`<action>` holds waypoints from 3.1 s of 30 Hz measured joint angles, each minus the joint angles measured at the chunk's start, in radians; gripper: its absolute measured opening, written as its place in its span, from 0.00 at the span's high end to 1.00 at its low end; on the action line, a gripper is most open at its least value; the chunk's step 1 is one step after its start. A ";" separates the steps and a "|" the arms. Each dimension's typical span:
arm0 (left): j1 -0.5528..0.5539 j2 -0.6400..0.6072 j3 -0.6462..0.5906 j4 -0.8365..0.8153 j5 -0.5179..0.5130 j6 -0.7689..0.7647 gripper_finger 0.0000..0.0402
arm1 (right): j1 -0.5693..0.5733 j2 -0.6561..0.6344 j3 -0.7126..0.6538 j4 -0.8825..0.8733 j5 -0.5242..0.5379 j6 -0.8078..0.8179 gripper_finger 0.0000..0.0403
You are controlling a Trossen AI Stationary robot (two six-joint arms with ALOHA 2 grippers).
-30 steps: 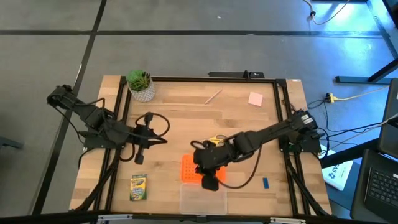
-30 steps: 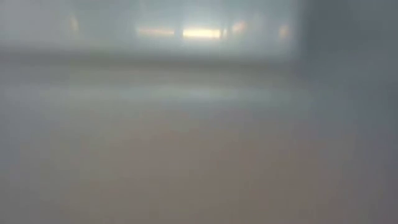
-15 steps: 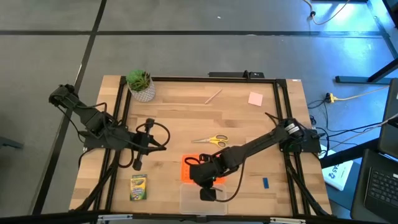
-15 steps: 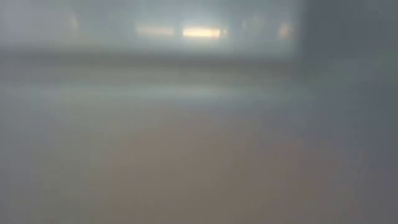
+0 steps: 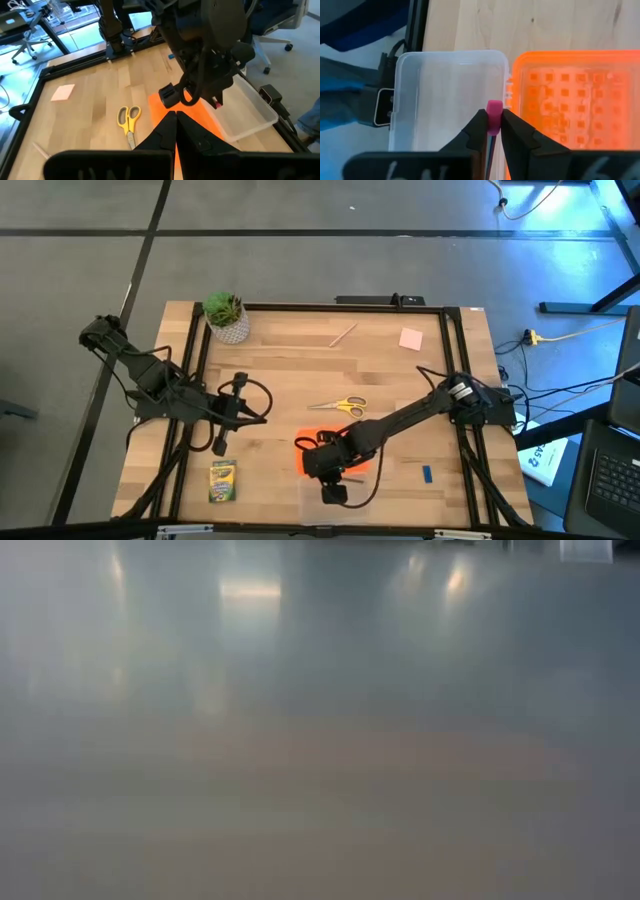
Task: Pack school essentials
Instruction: Put the right black pencil into the orange supply box, then put the yellow scissor into the orange supply box
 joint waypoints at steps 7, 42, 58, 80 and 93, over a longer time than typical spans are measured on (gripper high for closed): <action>0.000 0.000 0.000 0.000 0.000 0.000 1.00 | -0.001 0.013 0.000 0.002 -0.031 -0.021 0.87; 0.000 0.000 0.000 0.000 0.000 0.001 1.00 | -0.001 0.012 -0.072 0.122 -0.057 -0.080 0.87; 0.000 0.000 0.000 0.000 0.000 0.001 1.00 | -0.001 0.012 -0.112 0.190 -0.057 -0.141 0.87; 0.000 0.000 0.000 -0.006 0.002 0.009 1.00 | 0.000 0.046 -0.112 0.136 -0.101 -0.183 0.87; 0.000 0.000 0.000 -0.007 0.001 0.010 1.00 | 0.000 0.046 -0.112 0.135 -0.082 -0.185 0.70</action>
